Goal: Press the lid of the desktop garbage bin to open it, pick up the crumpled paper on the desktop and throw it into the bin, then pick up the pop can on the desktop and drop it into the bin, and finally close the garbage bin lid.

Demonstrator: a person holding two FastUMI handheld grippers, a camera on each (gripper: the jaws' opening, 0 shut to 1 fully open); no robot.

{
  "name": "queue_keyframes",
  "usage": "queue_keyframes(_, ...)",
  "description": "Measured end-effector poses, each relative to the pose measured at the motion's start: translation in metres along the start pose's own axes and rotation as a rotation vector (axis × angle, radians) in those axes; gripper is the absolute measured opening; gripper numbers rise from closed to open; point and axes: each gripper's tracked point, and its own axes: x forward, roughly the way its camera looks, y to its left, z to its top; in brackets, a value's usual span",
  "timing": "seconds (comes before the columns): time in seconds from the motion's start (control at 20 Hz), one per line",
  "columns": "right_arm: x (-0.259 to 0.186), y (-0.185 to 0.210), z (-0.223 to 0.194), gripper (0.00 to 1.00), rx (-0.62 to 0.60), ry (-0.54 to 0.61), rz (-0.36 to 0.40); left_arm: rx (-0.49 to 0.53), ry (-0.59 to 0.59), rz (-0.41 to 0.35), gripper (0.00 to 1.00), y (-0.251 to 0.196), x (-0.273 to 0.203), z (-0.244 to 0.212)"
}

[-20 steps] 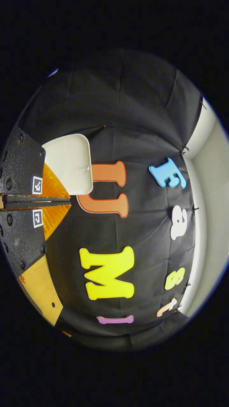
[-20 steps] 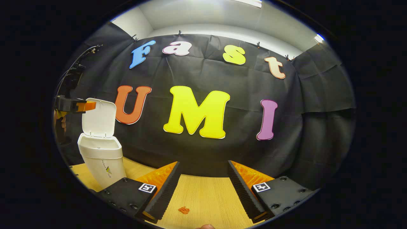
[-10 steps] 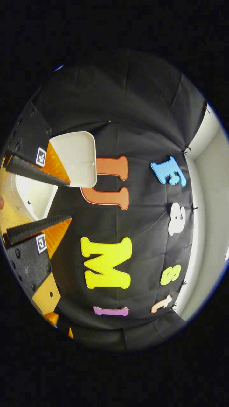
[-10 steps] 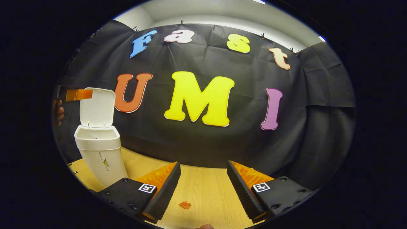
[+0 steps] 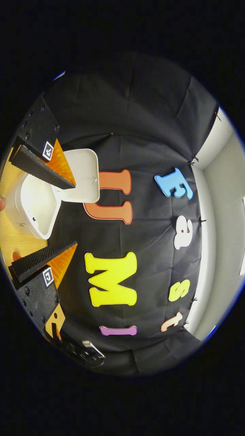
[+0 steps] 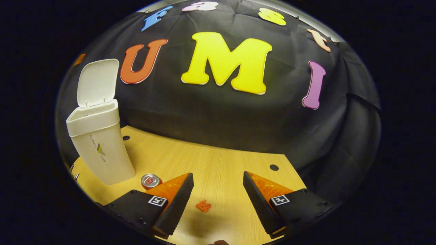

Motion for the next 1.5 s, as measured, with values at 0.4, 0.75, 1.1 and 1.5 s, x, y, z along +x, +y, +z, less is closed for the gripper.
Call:
queue_keyframes(0.4,0.053,0.015,-0.095,0.93,0.013,0.392,0.036,-0.011,-0.003,-0.025,0.97,-0.006,-0.014,0.003)
queue_keyframes(0.75,0.076,0.028,-0.151,0.95,0.053,0.65,0.067,-0.022,0.046,-0.043,0.97,-0.01,-0.021,-0.01)
queue_keyframes(1.1,0.085,0.024,-0.178,0.95,0.106,0.786,0.06,-0.028,0.086,-0.036,0.97,-0.009,-0.03,-0.021)
queue_keyframes(1.5,0.088,0.02,-0.185,0.45,0.113,0.795,0.097,-0.047,0.141,-0.026,0.97,-0.009,-0.04,-0.038)
